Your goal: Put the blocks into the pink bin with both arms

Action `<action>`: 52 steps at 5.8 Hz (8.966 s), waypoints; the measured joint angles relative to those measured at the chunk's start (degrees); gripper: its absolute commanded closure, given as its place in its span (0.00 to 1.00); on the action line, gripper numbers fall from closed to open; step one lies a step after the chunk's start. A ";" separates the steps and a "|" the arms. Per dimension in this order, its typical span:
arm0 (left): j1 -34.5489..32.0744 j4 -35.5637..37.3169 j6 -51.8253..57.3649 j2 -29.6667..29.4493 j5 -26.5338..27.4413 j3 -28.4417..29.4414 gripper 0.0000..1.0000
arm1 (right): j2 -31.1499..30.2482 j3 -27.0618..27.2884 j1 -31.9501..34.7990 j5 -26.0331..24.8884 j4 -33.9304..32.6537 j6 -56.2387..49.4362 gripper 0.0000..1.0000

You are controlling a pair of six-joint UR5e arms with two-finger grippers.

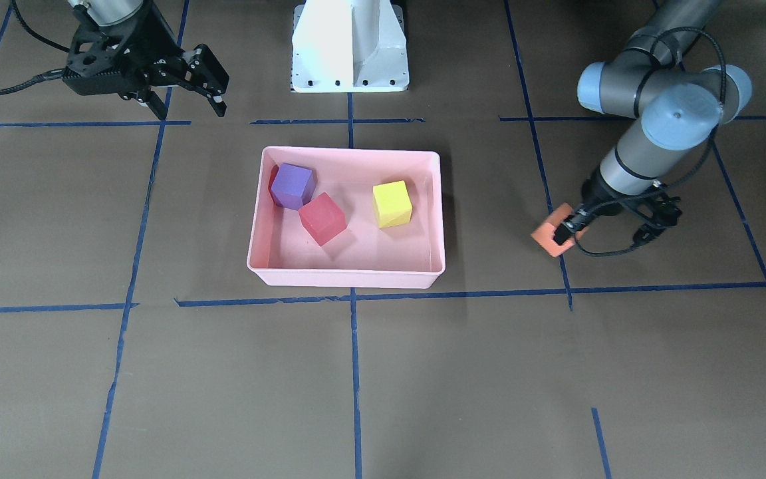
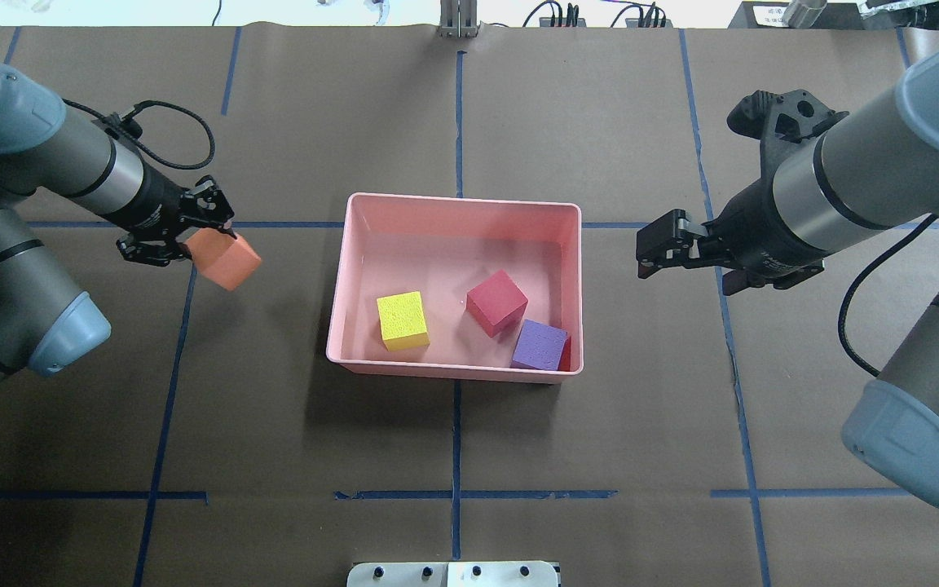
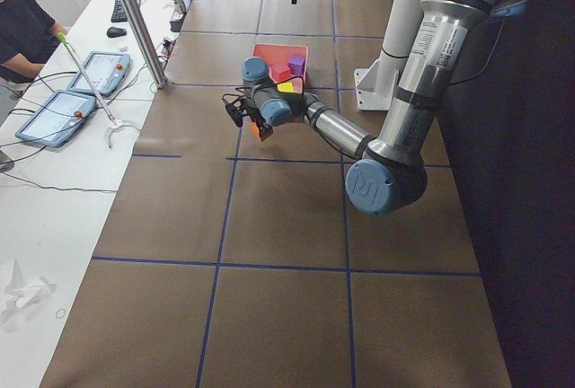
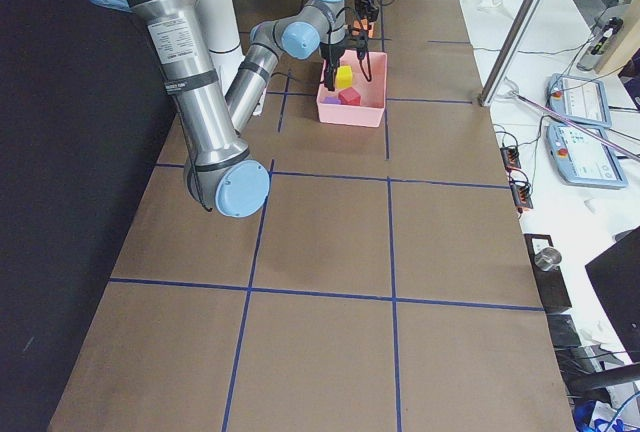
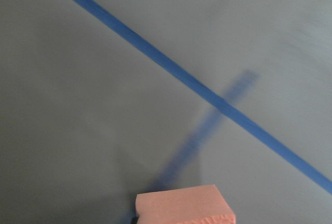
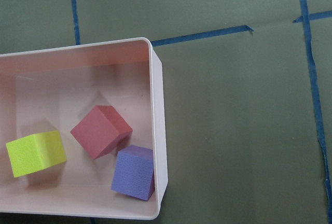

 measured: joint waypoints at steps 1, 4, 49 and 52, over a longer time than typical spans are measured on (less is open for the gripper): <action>0.48 0.13 -4.87 -5.07 -1.22 -1.56 0.94 | -0.78 0.38 0.48 0.67 0.01 -0.08 0.00; 4.82 -0.02 -9.07 -15.71 4.70 3.91 0.92 | -3.51 0.94 1.29 1.60 0.08 -0.23 0.00; -41.25 26.00 105.56 29.83 -12.72 -1.49 0.00 | -38.81 -23.41 47.28 11.37 14.90 -71.23 0.00; -41.17 26.06 105.49 30.08 -11.86 -0.79 0.00 | -38.67 -22.47 47.38 11.65 14.32 -67.32 0.00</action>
